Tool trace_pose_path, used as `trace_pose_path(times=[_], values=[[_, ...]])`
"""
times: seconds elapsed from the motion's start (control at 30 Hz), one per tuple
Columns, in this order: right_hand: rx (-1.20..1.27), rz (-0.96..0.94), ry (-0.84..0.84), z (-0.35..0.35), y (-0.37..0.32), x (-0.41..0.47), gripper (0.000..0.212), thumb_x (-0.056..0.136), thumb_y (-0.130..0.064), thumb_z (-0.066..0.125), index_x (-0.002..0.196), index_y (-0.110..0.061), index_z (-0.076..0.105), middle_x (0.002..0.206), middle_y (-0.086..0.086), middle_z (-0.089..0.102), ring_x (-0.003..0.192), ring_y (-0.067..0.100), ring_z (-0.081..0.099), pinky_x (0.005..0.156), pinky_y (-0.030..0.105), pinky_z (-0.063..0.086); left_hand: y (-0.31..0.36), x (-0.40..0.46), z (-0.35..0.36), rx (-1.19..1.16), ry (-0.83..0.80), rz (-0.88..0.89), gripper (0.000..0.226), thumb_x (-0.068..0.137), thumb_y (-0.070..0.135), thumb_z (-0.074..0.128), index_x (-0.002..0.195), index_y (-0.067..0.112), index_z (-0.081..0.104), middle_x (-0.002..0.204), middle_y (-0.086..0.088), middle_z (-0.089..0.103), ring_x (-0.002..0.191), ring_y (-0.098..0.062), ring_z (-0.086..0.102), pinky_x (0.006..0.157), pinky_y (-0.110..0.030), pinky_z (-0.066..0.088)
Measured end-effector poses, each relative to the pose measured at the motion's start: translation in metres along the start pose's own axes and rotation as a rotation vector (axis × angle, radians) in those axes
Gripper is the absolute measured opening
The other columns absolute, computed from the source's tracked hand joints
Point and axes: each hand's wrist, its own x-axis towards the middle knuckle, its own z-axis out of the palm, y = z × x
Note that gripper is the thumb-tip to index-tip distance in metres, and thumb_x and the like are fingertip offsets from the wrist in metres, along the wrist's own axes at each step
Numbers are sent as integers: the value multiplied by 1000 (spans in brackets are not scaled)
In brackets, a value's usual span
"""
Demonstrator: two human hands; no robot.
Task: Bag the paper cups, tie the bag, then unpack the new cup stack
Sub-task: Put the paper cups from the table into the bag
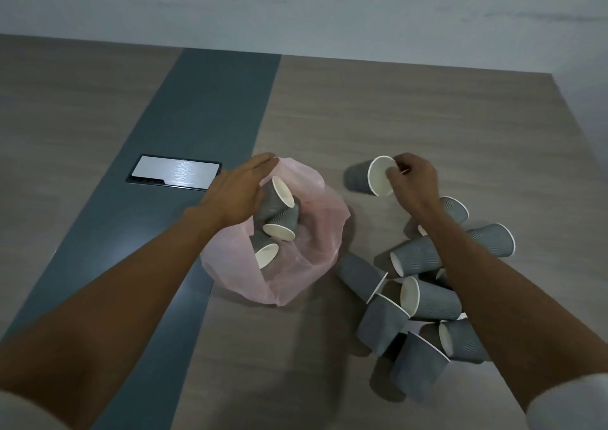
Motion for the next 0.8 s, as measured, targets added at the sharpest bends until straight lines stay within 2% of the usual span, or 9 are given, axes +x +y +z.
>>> trace_pose_path(times=[0.07, 0.2, 0.3, 0.43, 0.5, 0.57, 0.63, 0.7, 0.8], values=[[120, -45, -255, 6, -26, -10, 12, 88, -11, 63, 86, -11, 75, 77, 5, 67, 70, 17, 59, 66, 31, 46, 1, 2, -1, -24, -4, 10, 66, 95, 6, 51, 157, 21, 33, 166, 8, 27, 135, -29, 51, 99, -46, 47], [-4, -123, -681, 39, -45, -35, 23, 86, 1, 62, 102, -7, 78, 86, 6, 71, 62, 13, 62, 60, 31, 55, 1, 4, -1, -70, -10, 36, 67, 95, 4, 50, 158, 21, 32, 167, 7, 26, 141, -27, 45, 105, -44, 43], [-56, -2, -600, 61, -41, -38, 32, 88, -15, 66, 120, -15, 71, 102, 6, 72, 71, 24, 71, 75, 41, 61, 3, 3, 0, -83, -14, 62, 66, 96, 4, 49, 158, 20, 32, 166, 6, 27, 140, -28, 46, 106, -46, 44], [-111, 152, -366, 53, -35, -39, 16, 83, -29, 58, 95, -20, 63, 94, 4, 70, 81, 29, 70, 79, 46, 60, 5, 2, 1, -113, -7, 38, 64, 97, 7, 49, 158, 19, 31, 167, 6, 25, 142, -27, 44, 108, -46, 41], [-267, 157, -567, 36, -35, -46, 19, 83, -31, 62, 96, -17, 65, 99, 6, 71, 88, 28, 68, 85, 46, 58, 9, 3, 2, -133, -7, 18, 63, 98, 10, 49, 158, 18, 30, 168, 5, 24, 144, -27, 42, 110, -45, 39], [-524, 109, -888, 26, -32, -56, 45, 84, -40, 72, 115, -8, 67, 118, 8, 68, 105, 28, 65, 93, 41, 54, 13, 3, 2, -148, -8, -21, 64, 99, 14, 50, 159, 17, 28, 168, 4, 22, 145, -28, 41, 113, -45, 36], [-683, 111, -1069, 26, -27, -74, 73, 77, -52, 79, 131, -6, 60, 131, 8, 62, 116, 29, 62, 96, 38, 51, 14, 1, -1, -157, -23, -57, 68, 98, 20, 55, 159, 17, 25, 168, 4, 21, 145, -29, 39, 114, -46, 33], [-756, 103, -1067, 34, -13, -91, 83, 67, -60, 81, 132, -15, 57, 135, 4, 60, 119, 28, 60, 99, 40, 47, 12, 0, -3, -146, -80, -64, 78, 94, 25, 62, 160, 20, 22, 169, 4, 18, 146, -29, 37, 115, -48, 33], [-705, 117, -941, 37, -6, -97, 61, 68, -56, 74, 116, -21, 61, 125, 3, 65, 112, 28, 62, 96, 42, 45, 0, -2, -6, -124, -189, -45, 89, 86, 25, 69, 161, 27, 21, 170, 3, 12, 149, -30, 33, 115, -50, 34]])
